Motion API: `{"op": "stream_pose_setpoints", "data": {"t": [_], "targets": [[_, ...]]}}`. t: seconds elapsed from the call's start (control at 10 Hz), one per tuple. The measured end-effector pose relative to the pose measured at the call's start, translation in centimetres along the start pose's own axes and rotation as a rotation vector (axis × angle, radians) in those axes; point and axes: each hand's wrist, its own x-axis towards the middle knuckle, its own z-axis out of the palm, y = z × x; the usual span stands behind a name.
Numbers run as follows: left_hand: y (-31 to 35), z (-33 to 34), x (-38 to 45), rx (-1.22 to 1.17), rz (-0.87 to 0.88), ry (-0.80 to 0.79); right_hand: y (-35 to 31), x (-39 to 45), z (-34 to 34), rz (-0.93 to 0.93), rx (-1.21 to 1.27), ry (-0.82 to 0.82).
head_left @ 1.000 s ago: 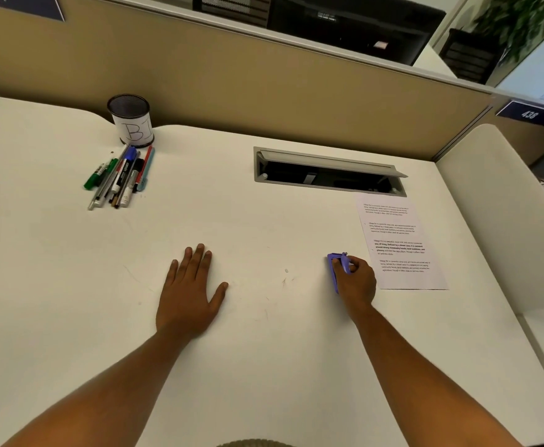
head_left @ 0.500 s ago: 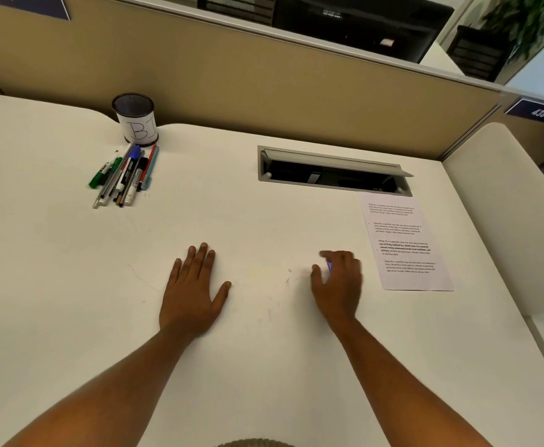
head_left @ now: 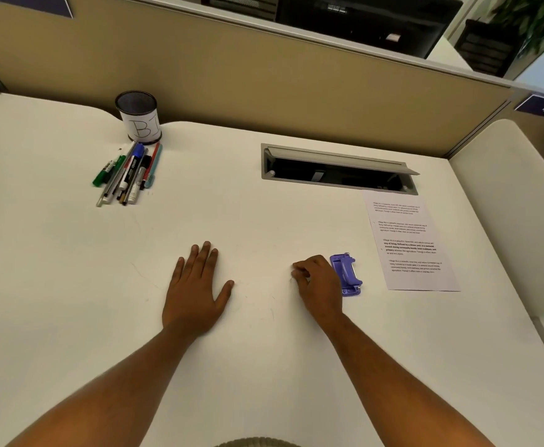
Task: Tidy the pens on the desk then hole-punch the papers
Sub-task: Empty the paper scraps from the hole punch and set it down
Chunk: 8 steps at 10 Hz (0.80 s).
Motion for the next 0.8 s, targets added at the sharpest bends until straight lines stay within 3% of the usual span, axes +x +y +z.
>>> {"op": "stream_pose_setpoints", "data": {"t": [0.4, 0.8], "targets": [[0.1, -0.2, 0.0, 0.004, -0.003, -0.008, -0.5, 1.8, -0.3, -0.032, -0.096, -0.095], [0.0, 0.0, 0.0, 0.006, -0.003, -0.004, -0.7, 1.4, 0.6, -0.182, -0.343, -0.065]]}}
